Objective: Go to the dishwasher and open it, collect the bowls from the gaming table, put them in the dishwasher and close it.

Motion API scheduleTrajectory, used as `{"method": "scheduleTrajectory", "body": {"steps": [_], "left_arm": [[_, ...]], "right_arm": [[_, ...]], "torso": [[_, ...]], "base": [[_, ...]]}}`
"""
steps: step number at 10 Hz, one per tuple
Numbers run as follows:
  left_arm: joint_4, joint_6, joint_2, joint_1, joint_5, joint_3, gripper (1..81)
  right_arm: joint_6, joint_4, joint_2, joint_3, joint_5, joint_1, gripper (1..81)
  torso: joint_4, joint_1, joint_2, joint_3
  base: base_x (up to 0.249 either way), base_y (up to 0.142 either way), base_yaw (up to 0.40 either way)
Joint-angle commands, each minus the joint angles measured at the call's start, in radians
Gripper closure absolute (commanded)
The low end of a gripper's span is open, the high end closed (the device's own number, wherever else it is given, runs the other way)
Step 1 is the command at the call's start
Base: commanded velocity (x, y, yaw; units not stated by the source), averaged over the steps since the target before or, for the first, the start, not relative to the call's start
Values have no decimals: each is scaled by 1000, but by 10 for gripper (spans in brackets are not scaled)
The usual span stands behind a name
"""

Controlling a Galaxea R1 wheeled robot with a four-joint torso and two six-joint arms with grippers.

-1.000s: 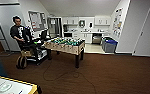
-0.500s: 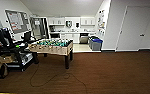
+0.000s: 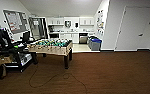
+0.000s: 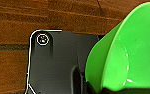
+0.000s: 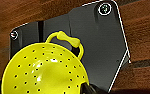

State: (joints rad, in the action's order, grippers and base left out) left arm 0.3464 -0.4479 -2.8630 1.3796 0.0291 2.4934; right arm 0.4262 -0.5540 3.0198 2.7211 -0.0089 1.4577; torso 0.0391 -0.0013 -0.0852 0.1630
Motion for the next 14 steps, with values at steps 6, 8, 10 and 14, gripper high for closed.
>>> {"method": "scheduleTrajectory", "body": {"steps": [6,8,10,14], "left_arm": [[12,6,5,-55,-40,-14,811],[13,6,8,-55,-40,-14,811],[13,8,20,-52,-37,-22,811],[11,9,74,-47,-34,-80,811]], "right_arm": [[3,6,-2,0,-66,-49,811],[8,8,-2,-2,-68,-49,811],[16,19,-35,-15,-72,-50,811],[14,16,-140,-120,-79,-49,811]], "torso": [[0,1,0,0],[0,1,0,0],[0,1,0,0],[0,1,-1,0]], "base": [[0,0,0],[0,0,0],[0,0,0],[92,0,0]]}}
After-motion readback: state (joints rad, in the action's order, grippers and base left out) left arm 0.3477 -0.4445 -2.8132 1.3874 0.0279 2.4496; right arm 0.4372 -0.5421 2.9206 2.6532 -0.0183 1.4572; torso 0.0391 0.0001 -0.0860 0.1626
